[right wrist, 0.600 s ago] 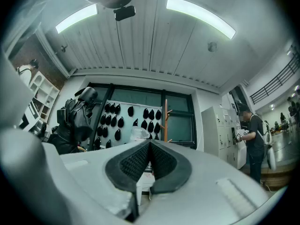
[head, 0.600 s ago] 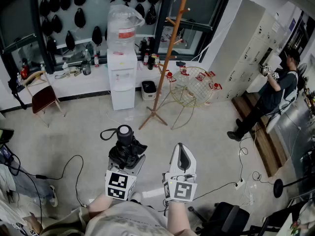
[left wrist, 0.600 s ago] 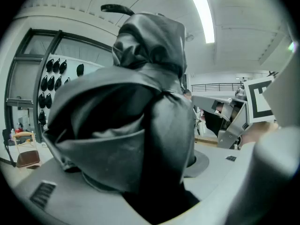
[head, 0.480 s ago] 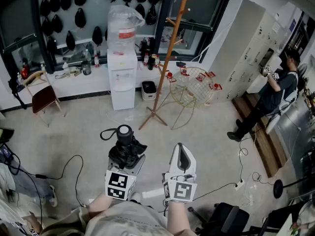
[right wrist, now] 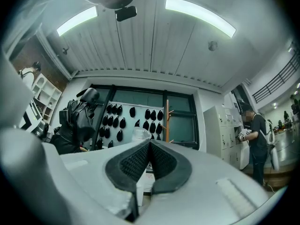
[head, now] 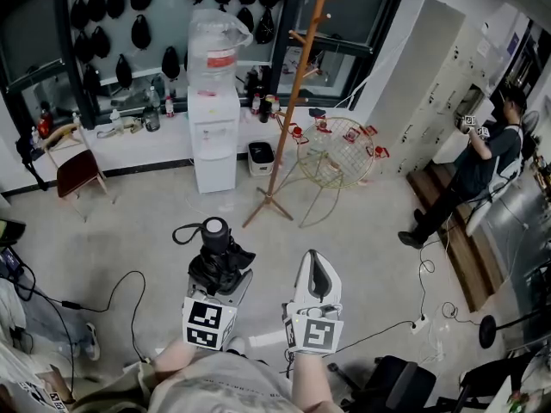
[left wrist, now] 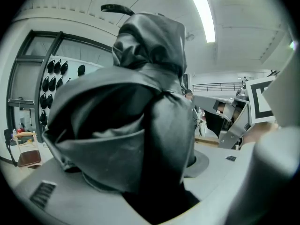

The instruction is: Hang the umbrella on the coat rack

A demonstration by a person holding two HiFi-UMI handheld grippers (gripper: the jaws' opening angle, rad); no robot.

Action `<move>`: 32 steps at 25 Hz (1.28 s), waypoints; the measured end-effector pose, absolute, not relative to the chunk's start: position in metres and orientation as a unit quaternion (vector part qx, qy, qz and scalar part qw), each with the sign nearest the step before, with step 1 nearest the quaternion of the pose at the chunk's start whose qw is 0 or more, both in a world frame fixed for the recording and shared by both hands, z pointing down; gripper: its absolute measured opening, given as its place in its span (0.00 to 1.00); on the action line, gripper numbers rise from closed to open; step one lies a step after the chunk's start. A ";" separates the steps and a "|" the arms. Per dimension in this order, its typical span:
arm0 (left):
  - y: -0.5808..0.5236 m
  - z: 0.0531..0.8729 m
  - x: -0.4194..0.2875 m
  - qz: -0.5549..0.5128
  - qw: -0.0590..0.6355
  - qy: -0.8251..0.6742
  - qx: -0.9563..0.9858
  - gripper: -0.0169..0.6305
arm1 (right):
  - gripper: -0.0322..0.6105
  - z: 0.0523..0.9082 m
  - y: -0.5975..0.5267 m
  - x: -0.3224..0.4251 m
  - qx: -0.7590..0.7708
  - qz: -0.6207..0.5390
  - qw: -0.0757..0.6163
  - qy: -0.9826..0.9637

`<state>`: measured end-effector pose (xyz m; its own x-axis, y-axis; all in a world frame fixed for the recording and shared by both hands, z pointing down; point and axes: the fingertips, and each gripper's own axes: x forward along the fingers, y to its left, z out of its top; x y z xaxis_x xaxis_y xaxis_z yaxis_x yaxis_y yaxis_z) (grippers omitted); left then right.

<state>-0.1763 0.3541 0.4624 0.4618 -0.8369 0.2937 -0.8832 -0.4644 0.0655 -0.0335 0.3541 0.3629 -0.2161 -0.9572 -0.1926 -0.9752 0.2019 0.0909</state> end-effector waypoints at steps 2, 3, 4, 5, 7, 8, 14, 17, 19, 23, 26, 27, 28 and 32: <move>0.354 0.462 -0.175 0.112 0.104 -0.507 0.848 0.50 | 0.05 0.364 0.354 -0.032 -0.624 0.094 0.048 0.774; 0.354 0.462 -0.175 0.113 0.104 -0.507 0.848 0.50 | 0.05 0.364 0.353 -0.032 -0.624 0.094 0.048 0.774; 0.353 0.461 -0.174 0.112 0.104 -0.507 0.848 0.50 | 0.05 0.364 0.353 -0.032 -0.624 0.093 0.048 0.775; 0.353 0.461 -0.174 0.112 0.104 -0.507 0.848 0.50 | 0.05 0.364 0.352 -0.031 -0.624 0.091 0.049 0.775; 0.353 0.461 -0.173 0.113 0.105 -0.506 0.848 0.50 | 0.05 0.365 0.352 -0.029 -0.624 0.085 0.055 0.775; 0.353 0.462 -0.172 0.114 0.105 -0.506 0.849 0.50 | 0.05 0.366 0.352 -0.027 -0.624 0.078 0.063 0.775; 0.348 0.464 -0.169 0.126 0.105 -0.498 0.851 0.50 | 0.17 0.367 0.345 -0.017 -0.609 0.032 0.125 0.783; 0.342 0.466 -0.170 0.131 0.101 -0.495 0.853 0.50 | 0.47 0.369 0.338 -0.017 -0.599 0.021 0.135 0.789; 0.335 0.467 -0.169 0.134 0.099 -0.492 0.854 0.50 | 0.47 0.371 0.332 -0.016 -0.600 0.022 0.129 0.789; 0.318 0.471 -0.163 0.138 0.101 -0.488 0.856 0.50 | 0.47 0.377 0.318 -0.009 -0.604 0.022 0.118 0.788; 0.300 0.473 -0.156 0.140 0.107 -0.484 0.857 0.50 | 0.47 0.379 0.302 -0.002 -0.607 0.019 0.111 0.786; 0.293 0.473 -0.154 0.139 0.109 -0.484 0.857 0.50 | 0.47 0.379 0.295 0.000 -0.608 0.019 0.109 0.786; 0.285 0.473 -0.153 0.139 0.109 -0.483 0.858 0.50 | 0.47 0.379 0.289 0.001 -0.609 0.020 0.108 0.786; 0.252 0.473 -0.145 0.136 0.109 -0.476 0.862 0.50 | 0.47 0.378 0.261 0.009 -0.614 0.023 0.107 0.782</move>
